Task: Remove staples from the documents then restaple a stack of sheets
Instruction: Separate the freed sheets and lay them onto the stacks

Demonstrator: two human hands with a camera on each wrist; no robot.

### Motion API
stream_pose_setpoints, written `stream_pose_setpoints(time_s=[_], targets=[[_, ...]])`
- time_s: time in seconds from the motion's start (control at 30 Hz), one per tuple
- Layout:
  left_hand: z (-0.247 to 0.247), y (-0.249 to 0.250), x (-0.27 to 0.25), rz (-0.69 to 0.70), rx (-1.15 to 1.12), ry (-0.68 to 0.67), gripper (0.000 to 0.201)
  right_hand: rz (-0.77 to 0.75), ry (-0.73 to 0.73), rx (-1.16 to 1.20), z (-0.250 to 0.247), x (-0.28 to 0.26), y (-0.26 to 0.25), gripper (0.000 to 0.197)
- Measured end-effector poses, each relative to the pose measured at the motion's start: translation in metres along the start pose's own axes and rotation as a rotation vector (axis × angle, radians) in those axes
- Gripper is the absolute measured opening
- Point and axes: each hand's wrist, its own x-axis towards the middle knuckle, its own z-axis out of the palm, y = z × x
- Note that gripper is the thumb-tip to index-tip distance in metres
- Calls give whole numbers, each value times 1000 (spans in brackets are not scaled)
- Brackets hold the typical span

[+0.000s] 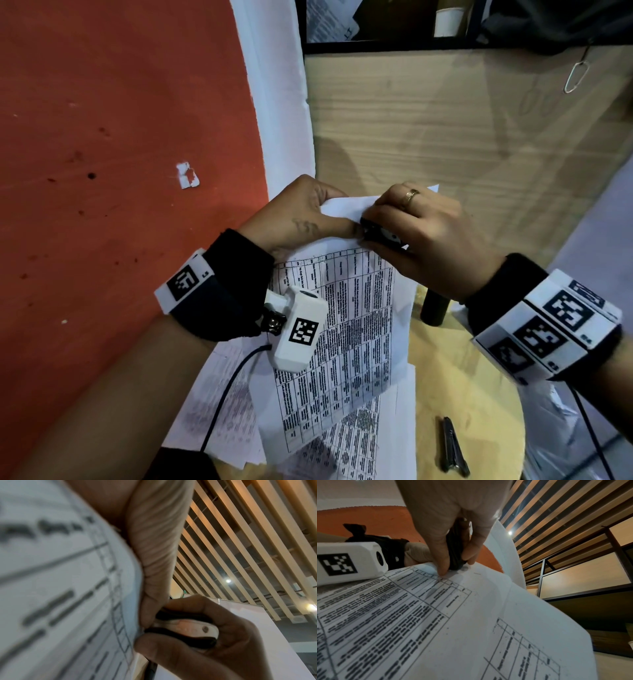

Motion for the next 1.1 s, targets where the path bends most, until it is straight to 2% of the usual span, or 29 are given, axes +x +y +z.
stream_pose_setpoints(time_s=[0.2, 0.4, 0.63, 0.77, 0.83, 0.97, 1.1], targets=[[4, -3, 0, -22, -82, -42, 28, 74, 20, 37, 2, -5, 0, 20], [6, -2, -1, -35, -172, -31, 3, 317, 145, 319, -1, -9, -2, 26], [7, -4, -2, 3, -176, -52, 13, 480, 272, 536, 0, -11, -6, 29], [12, -9, 2, 70, -17, 47, 12, 504, 303, 460, 2, -13, -7, 27], [17, -13, 5, 112, 118, 126, 26, 497, 312, 400, 5, -15, -10, 25], [18, -23, 10, 141, 432, 289, 40, 498, 331, 266, 8, -22, -10, 22], [10, -26, 9, 76, 466, 238, 29, 533, 134, 171, 18, -35, -5, 24]])
